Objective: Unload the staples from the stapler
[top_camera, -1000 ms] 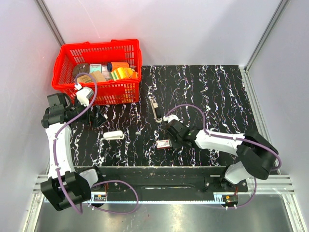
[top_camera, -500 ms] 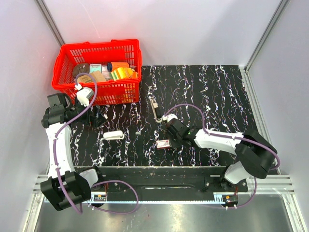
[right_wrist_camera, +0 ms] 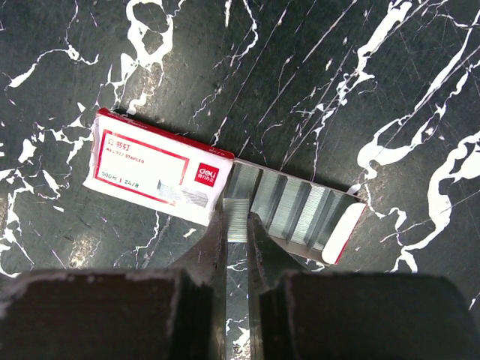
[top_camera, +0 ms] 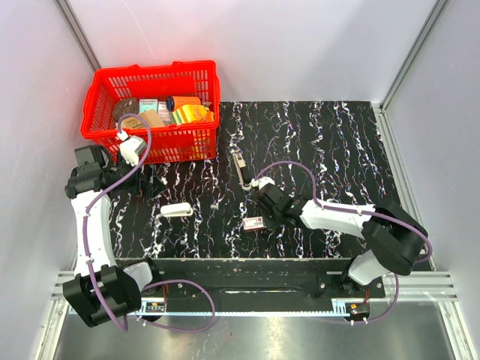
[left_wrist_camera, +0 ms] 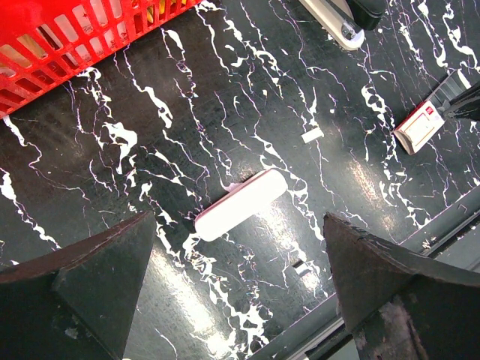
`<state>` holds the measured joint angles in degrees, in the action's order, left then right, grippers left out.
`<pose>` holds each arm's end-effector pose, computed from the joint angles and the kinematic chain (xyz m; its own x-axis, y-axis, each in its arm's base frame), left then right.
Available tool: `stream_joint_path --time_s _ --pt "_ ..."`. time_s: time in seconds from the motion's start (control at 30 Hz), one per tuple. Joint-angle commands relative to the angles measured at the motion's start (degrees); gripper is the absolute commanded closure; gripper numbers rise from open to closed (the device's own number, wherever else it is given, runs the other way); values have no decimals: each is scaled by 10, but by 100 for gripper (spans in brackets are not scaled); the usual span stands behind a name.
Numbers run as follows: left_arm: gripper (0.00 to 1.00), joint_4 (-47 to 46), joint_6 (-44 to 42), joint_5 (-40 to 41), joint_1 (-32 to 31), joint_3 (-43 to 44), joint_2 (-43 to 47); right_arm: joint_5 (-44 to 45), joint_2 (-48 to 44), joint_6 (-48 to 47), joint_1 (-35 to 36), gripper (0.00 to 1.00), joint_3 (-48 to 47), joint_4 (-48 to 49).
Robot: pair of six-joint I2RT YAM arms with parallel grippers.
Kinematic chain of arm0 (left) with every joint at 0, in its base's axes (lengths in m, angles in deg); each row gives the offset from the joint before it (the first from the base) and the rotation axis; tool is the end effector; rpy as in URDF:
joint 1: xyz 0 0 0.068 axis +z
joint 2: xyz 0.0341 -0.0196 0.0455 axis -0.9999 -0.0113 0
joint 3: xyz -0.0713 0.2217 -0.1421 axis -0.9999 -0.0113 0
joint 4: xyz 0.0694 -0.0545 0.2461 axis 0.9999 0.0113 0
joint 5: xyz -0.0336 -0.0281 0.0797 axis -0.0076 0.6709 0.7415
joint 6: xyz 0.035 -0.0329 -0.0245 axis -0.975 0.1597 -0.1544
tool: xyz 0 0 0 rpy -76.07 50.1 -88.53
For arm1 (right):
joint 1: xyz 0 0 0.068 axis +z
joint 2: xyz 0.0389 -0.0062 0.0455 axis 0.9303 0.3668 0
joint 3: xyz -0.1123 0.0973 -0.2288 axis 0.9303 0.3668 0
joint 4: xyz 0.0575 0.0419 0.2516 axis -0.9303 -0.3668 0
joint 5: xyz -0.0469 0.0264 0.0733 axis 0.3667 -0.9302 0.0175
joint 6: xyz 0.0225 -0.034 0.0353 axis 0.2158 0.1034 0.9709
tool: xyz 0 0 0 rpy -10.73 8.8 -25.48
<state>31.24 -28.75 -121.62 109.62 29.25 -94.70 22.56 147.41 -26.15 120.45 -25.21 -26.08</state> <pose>0.1972 0.0459 0.3181 -0.5830 0.1741 -0.7936 0.5133 0.8361 -0.1937 0.1825 0.2245 0.1664 -0.7160 -0.4250 -0.5539 -0.5345 0.8440 0.0434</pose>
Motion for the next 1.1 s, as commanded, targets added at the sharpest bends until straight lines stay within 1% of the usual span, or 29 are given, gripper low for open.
stream_joint_path --time_s 0.0,0.17,0.3,0.4,0.57,0.8,0.9,1.0,1.07 --pt "1 -12 -7 -23 -1 -2 1 -8 4 -1 -5 90 -26 18" --pt "1 -12 -9 -19 -1 -2 3 -8 1 0 -5 78 -26 18" --pt "1 -12 -9 -19 -1 -2 8 -15 -2 0 -5 64 -26 15" --pt "1 -8 -10 -21 -1 -2 10 -16 -5 1 -5 58 -28 12" --pt "1 -2 -15 -23 -1 -2 11 -10 -14 2 -5 57 -33 8" --pt "1 -2 -15 -25 -2 -4 10 4 -59 0 -5 62 -53 -8" --pt "1 -2 -16 -28 -4 -4 7 -2 -71 -7 -5 62 -77 -11" --pt "1 -2 -14 -31 -6 -4 -1 -9 -49 -13 -5 61 -126 -20" --pt "1 -5 -13 -35 -10 -5 -4 -19 -13 -17 -6 59 -160 -26"
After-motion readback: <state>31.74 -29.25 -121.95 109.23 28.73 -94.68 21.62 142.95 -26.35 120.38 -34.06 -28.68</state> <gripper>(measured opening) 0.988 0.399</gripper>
